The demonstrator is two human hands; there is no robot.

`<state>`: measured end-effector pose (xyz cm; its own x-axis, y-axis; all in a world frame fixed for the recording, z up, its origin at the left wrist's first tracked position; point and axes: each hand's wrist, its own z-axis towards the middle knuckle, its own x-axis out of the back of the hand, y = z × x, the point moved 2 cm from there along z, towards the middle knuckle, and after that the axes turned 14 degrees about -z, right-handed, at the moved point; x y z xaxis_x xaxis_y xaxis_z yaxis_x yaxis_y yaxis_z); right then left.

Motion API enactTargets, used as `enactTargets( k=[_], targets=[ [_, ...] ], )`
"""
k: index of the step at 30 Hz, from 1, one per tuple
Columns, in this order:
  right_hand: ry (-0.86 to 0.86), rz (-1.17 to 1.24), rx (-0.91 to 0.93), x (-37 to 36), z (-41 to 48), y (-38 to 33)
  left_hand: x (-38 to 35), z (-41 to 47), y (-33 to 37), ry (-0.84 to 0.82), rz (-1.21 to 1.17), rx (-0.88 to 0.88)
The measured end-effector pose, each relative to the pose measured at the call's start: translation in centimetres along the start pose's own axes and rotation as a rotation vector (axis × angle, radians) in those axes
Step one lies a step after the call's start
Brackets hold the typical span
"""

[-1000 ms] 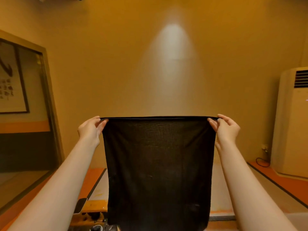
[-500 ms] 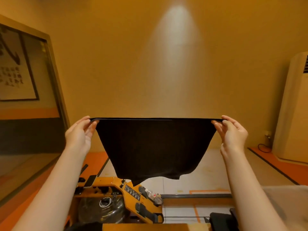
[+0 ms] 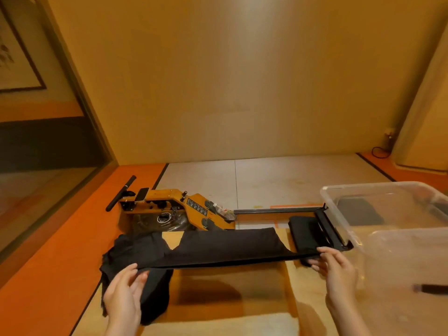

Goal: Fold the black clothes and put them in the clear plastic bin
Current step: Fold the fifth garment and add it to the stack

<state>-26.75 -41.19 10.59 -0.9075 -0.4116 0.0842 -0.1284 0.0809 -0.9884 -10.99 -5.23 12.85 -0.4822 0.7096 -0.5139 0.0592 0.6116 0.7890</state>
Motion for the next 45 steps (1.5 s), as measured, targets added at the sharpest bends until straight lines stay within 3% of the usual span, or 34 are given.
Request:
enactTargets(
  k=[3, 6, 10, 13, 20, 35, 45],
  targets=[
    [0.046, -0.057, -0.077, 1.6, -1.8, 3.7, 4.9, -0.1, -1.2, -0.011, 0.076, 0.039],
    [0.066, -0.084, -0.137, 3.1, -3.7, 6.4, 8.7, 0.7, -2.0, -0.175, 0.215, 0.257],
    [0.083, -0.086, -0.196, 4.9, -6.5, 8.5, 12.2, -0.9, -2.7, -0.147, 0.272, 0.093],
    [0.06, -0.104, -0.213, 6.2, -8.8, 9.3, 14.1, -2.5, -2.6, -0.06, 0.154, 0.175],
    [0.06, -0.176, -0.2, 8.7, -13.2, 12.1, 18.5, -4.4, -2.5, 0.012, 0.282, 0.196],
    [0.022, -0.183, -0.223, 12.1, -17.4, 14.3, 23.9, -6.4, -2.2, -0.099, 0.313, 0.303],
    [-0.031, -0.232, -0.242, 13.1, -17.9, 15.4, 25.9, -5.7, -2.7, -0.133, 0.466, 0.317]
  ],
)
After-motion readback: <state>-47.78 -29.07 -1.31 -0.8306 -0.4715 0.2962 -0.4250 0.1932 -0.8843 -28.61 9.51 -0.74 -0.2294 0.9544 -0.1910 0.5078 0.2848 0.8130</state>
